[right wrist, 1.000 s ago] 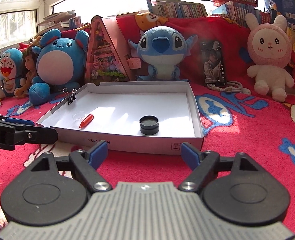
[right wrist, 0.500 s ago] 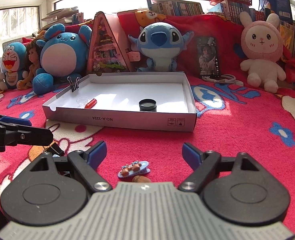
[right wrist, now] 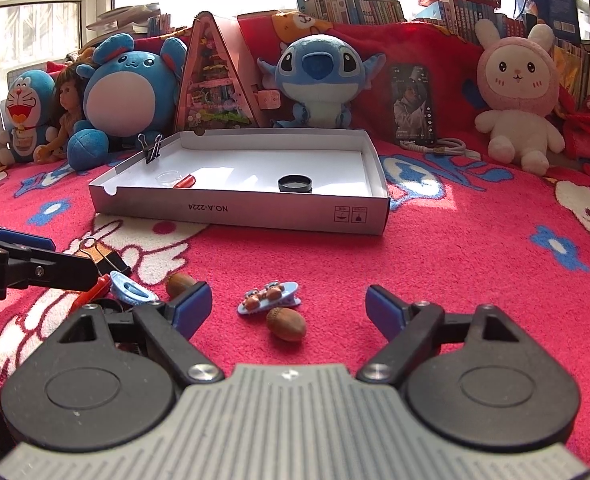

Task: Organize rigid objects
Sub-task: 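Move both tools back over the remaining objects on the rug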

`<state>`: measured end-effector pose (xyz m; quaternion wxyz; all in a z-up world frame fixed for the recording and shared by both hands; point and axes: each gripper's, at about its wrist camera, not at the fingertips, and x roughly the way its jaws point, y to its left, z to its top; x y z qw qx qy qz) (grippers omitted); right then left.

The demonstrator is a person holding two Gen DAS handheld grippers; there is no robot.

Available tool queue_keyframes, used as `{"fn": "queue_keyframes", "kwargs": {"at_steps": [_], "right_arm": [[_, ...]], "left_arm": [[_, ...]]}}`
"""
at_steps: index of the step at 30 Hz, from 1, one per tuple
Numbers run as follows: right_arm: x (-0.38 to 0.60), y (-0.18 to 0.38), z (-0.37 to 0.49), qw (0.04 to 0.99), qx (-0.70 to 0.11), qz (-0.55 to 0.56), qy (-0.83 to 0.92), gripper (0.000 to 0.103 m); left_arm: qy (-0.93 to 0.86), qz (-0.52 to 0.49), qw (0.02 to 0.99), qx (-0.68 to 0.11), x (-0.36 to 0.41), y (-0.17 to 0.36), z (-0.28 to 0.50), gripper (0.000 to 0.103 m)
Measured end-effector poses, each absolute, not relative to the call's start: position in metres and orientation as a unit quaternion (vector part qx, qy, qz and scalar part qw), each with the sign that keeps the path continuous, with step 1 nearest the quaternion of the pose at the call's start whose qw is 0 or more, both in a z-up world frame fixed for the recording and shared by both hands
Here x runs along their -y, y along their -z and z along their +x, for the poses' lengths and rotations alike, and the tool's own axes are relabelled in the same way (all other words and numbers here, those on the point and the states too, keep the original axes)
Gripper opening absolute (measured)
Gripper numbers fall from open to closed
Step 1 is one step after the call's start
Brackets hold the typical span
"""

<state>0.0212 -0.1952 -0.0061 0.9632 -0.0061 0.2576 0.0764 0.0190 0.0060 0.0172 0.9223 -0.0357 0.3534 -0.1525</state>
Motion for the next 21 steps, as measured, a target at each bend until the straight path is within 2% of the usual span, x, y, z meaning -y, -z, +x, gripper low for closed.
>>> {"fn": "queue_keyframes", "kwargs": {"at_steps": [6, 9, 14, 21], "right_arm": [[0.194, 0.01, 0.018, 0.963, -0.261, -0.01, -0.073, 0.091], [0.194, 0.013, 0.016, 0.962, -0.262, -0.011, -0.072, 0.091], [0.193, 0.014, 0.014, 0.962, -0.262, -0.014, -0.071, 0.091], [0.192, 0.016, 0.01, 0.963, -0.259, -0.019, -0.069, 0.091]], "left_arm": [[0.147, -0.037, 0.922, -0.356, -0.008, -0.014, 0.017, 0.085], [0.146, -0.042, 0.921, -0.359, -0.01, -0.012, 0.016, 0.077], [0.151, -0.046, 0.919, -0.362, -0.01, -0.012, 0.015, 0.049], [0.166, -0.043, 0.916, -0.364, -0.005, -0.015, 0.008, 0.034]]}}
